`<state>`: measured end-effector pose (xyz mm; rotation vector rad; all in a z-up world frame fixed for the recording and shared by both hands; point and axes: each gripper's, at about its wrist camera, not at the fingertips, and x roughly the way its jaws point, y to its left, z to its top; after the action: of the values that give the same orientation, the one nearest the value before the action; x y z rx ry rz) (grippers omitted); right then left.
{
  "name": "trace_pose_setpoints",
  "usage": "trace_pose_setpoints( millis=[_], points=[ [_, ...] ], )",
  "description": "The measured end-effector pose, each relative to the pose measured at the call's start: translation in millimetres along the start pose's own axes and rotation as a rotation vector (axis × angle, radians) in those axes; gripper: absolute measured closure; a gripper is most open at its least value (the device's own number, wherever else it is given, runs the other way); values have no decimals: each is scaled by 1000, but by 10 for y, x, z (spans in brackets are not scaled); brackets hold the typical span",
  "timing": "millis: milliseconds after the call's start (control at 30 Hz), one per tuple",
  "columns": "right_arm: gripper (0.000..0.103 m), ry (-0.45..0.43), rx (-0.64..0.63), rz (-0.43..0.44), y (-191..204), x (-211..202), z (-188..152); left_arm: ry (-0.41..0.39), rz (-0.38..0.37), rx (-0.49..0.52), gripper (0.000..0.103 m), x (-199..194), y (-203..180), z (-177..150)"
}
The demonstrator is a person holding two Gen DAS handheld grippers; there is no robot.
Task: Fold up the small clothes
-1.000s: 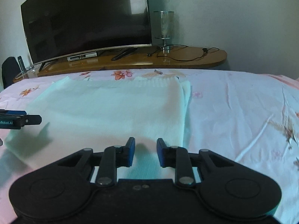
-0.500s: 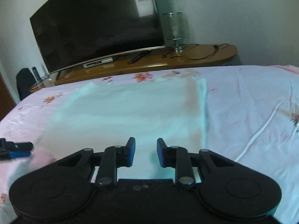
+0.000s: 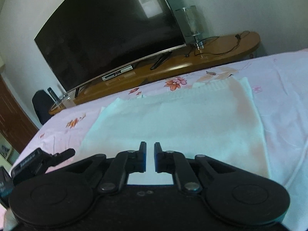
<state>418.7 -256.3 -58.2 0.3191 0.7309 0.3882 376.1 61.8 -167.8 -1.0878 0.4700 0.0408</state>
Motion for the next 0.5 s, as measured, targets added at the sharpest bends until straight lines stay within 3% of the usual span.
trace_pose_setpoints(
  millis=[233,333,400,433,500],
  points=[
    [95,25,26,26,-74,381,-11,-97,8,-30,38,80,-26,-24],
    [96,24,35,34,-99,481,-16,-100,19,-14,42,136,-53,-11],
    [96,12,40,45,-122,507,-10,-70,50,-15,67,201,-32,27],
    [97,1,40,54,-130,506,-9,-56,62,-34,93,226,23,39],
    [97,-21,45,72,-150,491,-4,-47,32,-88,96,232,170,58]
  ],
)
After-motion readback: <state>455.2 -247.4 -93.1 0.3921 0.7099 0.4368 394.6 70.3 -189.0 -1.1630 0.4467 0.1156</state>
